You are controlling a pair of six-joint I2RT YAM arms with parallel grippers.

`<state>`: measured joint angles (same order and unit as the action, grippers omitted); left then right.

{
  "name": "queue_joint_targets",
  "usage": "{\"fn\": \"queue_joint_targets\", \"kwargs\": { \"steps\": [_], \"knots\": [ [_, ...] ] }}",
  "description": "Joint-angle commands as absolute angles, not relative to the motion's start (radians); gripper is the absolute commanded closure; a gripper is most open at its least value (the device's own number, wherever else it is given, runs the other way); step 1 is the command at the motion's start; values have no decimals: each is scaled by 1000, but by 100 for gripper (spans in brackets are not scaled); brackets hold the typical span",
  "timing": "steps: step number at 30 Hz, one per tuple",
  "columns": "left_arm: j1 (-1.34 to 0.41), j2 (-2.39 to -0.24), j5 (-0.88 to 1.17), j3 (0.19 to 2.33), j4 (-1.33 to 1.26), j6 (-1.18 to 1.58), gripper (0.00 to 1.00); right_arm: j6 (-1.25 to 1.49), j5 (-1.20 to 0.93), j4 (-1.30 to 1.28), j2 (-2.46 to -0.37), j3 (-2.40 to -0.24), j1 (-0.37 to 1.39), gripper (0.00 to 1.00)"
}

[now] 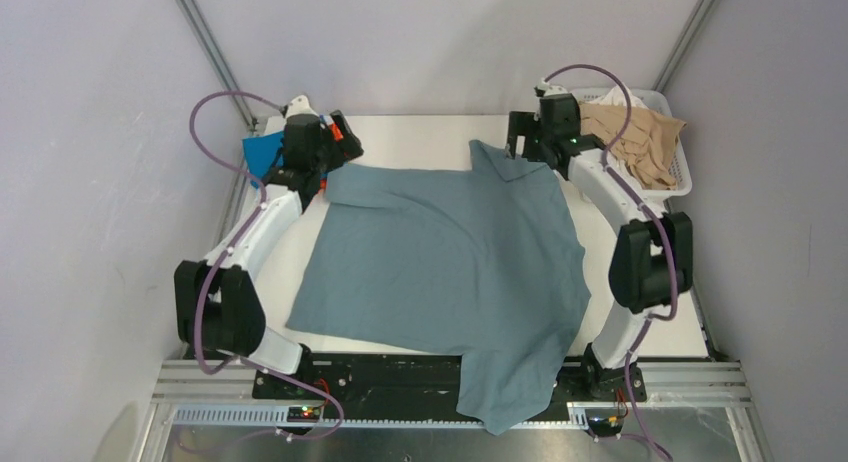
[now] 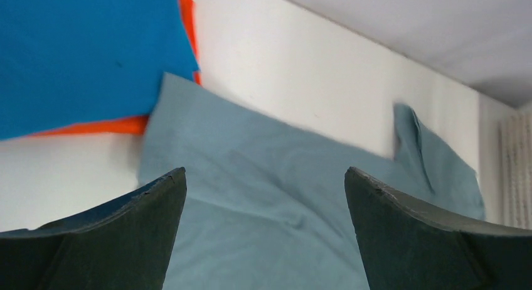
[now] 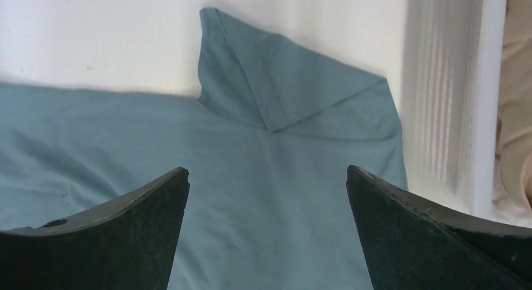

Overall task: Fold and stack the t-shirts
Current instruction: Flatten out the tshirt

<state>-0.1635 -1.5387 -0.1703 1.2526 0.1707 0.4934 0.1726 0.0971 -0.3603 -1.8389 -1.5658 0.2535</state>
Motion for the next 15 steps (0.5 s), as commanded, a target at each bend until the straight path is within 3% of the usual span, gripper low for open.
{"fn": "queue_joint_targets", "kwargs": {
  "steps": [1,9,15],
  "knots": [
    [-211,-1487,-32,1084,181,551,0,134,-47,-364,-1774,-1455,259,1],
    [-300,-1434,-55,858,180,616,0,-281,219,-451,-1986,-1617,395,1],
    [-303,-1400,-123,725,177,654,0,-289,294,-523,-2145,-1796,383,4]
  ]
}}
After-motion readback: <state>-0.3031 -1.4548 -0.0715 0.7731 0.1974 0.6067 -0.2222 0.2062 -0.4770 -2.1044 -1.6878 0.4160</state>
